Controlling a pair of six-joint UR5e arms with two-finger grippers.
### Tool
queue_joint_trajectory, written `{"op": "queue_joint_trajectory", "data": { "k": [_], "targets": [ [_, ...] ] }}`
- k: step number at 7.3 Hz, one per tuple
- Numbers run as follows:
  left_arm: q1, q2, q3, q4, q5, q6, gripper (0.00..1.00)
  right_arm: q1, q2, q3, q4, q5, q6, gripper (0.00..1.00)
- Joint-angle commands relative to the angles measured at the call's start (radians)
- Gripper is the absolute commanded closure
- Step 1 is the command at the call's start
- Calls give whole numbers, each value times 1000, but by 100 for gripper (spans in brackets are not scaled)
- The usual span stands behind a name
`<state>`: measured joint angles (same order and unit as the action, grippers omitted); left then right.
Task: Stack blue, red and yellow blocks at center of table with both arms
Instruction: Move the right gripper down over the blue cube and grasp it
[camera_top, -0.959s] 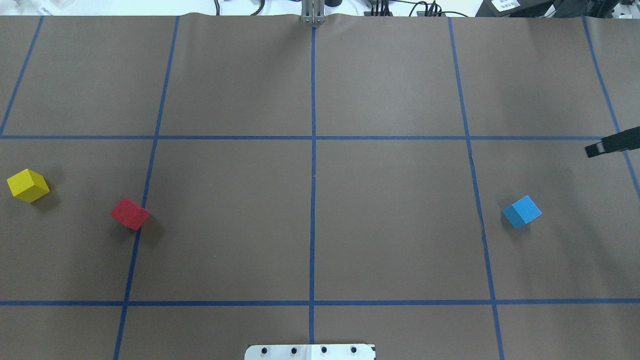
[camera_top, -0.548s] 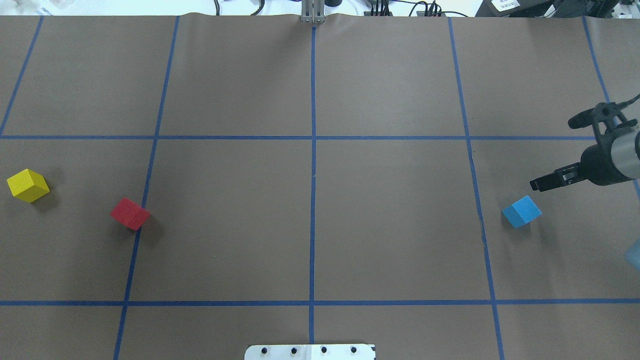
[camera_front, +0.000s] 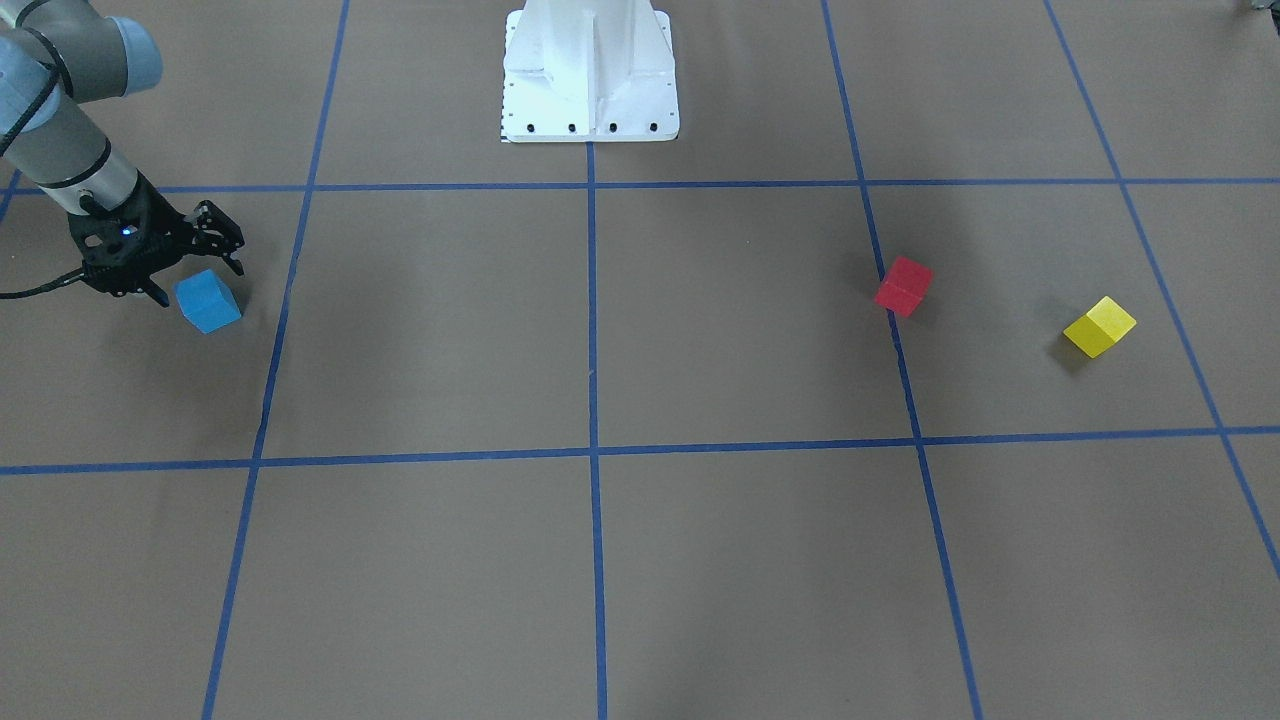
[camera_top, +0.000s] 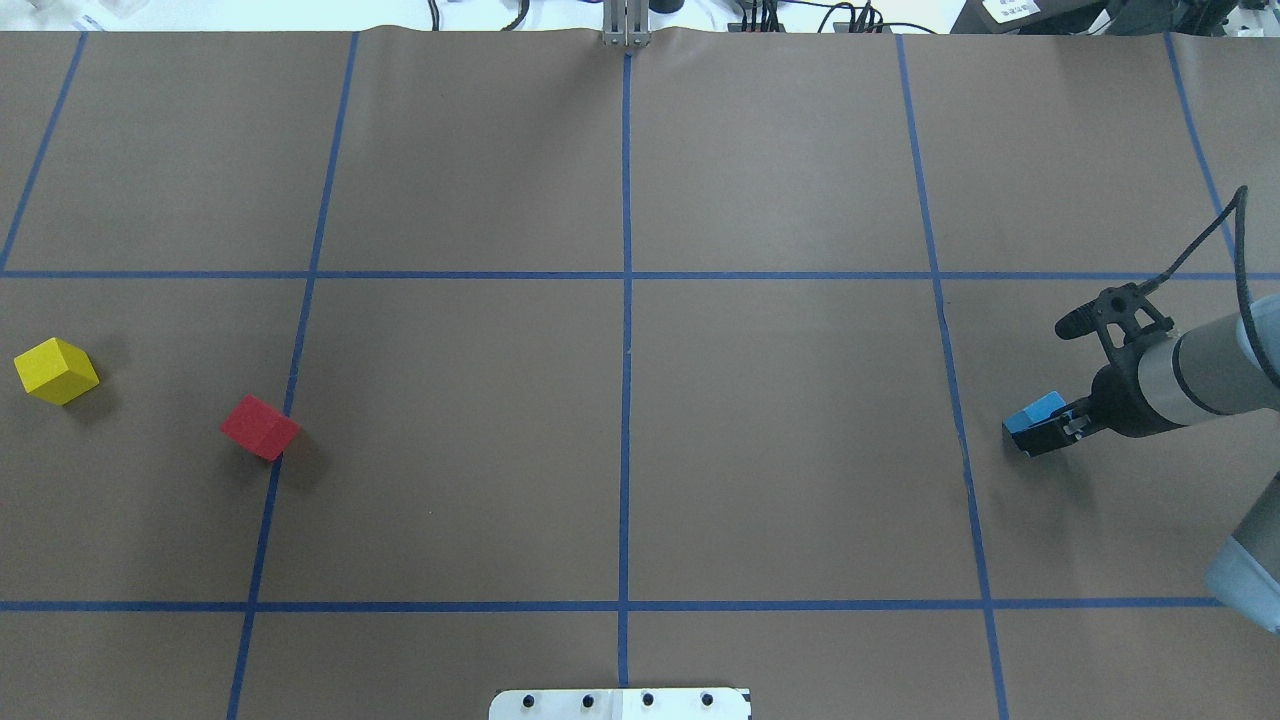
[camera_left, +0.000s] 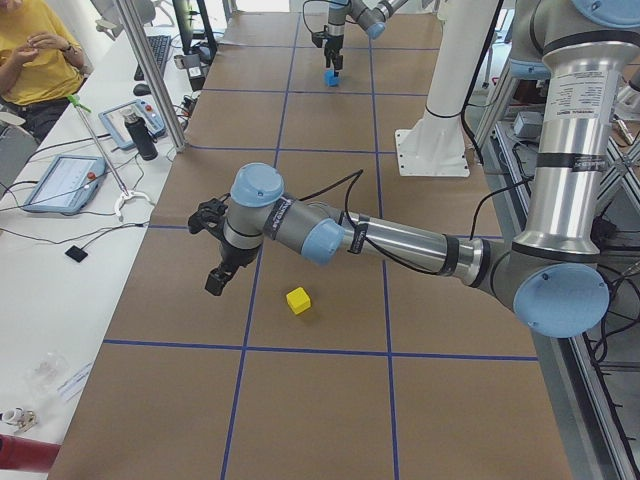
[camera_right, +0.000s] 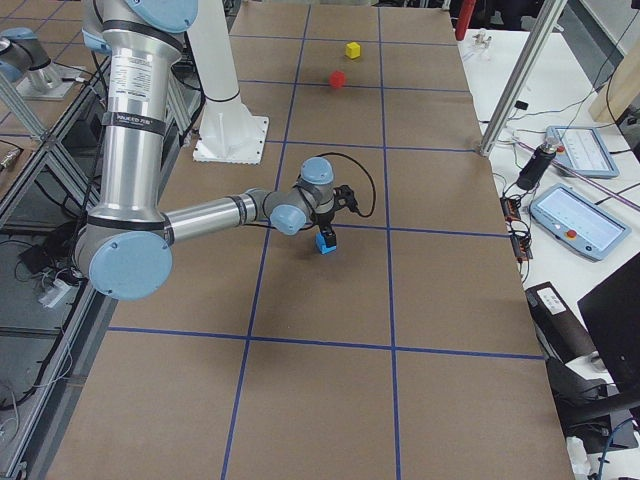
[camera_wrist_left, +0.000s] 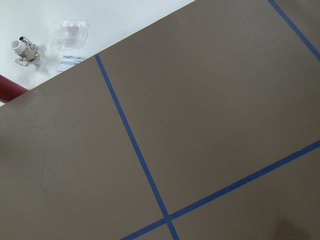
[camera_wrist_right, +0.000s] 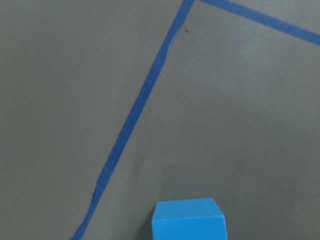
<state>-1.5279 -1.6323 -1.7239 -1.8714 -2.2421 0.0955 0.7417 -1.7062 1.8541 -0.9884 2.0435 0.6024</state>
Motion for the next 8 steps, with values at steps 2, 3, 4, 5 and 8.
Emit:
{"op": "queue_joint_trajectory", "data": {
  "k": [2,3,4,5,8],
  "targets": [
    [0,0,-2,0,-1,1,0,-34,19,-55,0,-29,-6,22],
    [0,0,0,0,-1,1,0,-34,19,-53,0,-28,-7,81],
    [0,0,0,0,-1,1,0,-33,19,-46,0,-28,-13,100],
    [0,0,-2,0,-1,1,0,-30,20,-24,-1,-17,-13,100],
    [0,0,3,0,-1,1,0,-24,164,-3,-141,-19,57,100]
  ]
}}
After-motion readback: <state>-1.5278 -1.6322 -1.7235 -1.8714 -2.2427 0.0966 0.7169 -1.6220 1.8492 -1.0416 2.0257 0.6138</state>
